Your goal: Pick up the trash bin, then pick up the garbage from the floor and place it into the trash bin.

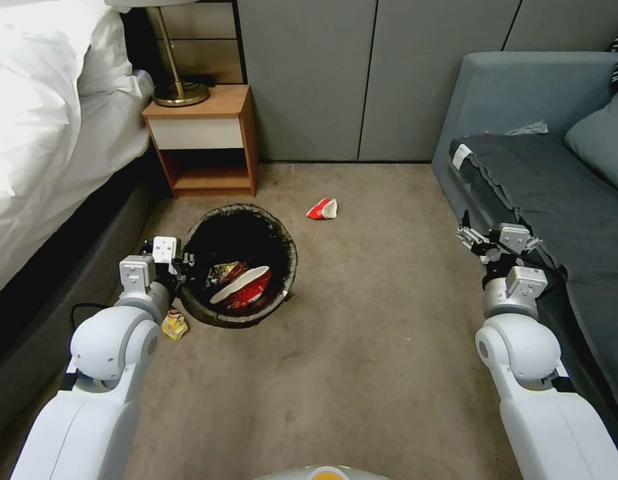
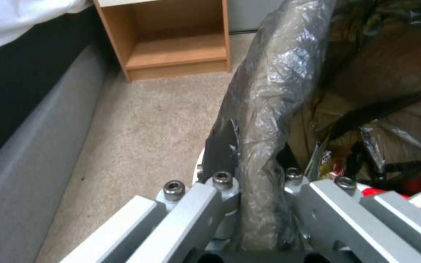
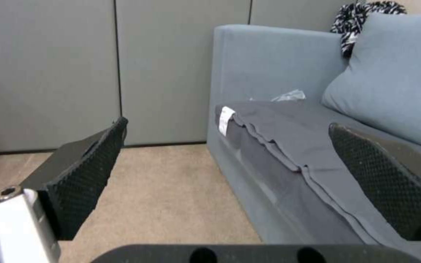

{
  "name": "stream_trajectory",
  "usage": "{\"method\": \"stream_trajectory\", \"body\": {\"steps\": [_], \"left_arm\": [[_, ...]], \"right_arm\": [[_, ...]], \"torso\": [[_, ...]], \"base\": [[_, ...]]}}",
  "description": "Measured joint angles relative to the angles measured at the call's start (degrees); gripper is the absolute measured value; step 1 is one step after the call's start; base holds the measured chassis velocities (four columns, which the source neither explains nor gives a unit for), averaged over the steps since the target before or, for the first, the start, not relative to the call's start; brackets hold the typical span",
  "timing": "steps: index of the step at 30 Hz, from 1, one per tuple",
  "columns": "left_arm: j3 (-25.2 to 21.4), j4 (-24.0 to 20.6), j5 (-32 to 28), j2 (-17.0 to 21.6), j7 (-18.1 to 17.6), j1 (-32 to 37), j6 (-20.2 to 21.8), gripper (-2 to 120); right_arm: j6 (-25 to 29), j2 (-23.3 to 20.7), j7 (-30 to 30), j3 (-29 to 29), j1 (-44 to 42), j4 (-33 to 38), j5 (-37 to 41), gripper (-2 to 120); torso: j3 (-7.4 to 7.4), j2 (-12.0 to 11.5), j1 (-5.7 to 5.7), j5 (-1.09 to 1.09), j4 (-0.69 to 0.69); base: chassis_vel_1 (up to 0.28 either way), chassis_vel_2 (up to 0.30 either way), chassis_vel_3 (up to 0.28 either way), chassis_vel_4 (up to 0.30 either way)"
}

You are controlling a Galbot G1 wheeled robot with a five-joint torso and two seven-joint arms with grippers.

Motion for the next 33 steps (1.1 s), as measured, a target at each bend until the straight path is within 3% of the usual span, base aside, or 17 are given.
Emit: {"method": "stream_trajectory", "body": {"steps": [33], "left_arm": [[0.1,0.6,0.0,-0.1,0.2,-0.6,0.0,0]], "right_arm": [[0.2,0.4,-0.8,-0.4,-0.2,-0.7,-0.8,100]], "torso": [[0.0,0.0,0.01,-0.01,0.0]], "base": [[-0.118,0.107,0.116,-0.112]]}}
